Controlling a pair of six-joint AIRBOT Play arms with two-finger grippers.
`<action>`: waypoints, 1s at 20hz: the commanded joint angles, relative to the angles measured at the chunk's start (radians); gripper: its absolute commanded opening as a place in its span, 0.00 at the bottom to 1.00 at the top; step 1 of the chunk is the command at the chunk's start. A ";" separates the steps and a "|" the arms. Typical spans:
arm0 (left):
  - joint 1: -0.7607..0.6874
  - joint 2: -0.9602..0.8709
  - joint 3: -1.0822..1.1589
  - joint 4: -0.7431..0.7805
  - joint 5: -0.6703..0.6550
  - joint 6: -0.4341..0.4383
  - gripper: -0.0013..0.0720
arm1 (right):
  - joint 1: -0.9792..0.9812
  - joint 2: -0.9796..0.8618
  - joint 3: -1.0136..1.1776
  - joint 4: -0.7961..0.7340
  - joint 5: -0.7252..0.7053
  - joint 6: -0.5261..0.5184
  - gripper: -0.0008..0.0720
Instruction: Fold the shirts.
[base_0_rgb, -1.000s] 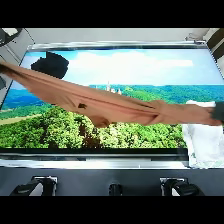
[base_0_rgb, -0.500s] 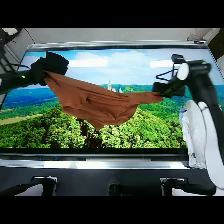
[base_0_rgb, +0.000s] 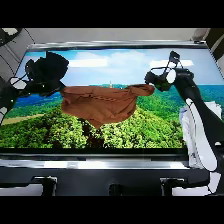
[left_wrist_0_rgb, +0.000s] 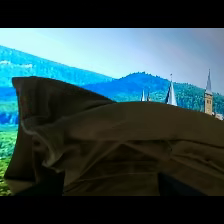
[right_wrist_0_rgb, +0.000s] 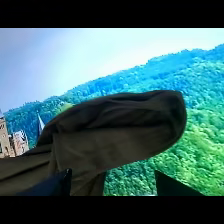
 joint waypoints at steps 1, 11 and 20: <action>0.089 -0.006 0.039 0.092 -0.275 0.000 0.92 | -0.084 0.045 0.000 0.176 0.199 -0.220 0.84; 0.104 -0.012 -0.285 -0.082 -0.157 0.004 0.92 | -0.124 -0.156 -0.018 0.537 0.488 -0.412 0.97; 0.036 -0.086 -0.282 -0.195 0.057 -0.001 0.47 | -0.041 -0.247 -0.018 0.550 0.400 -0.408 0.99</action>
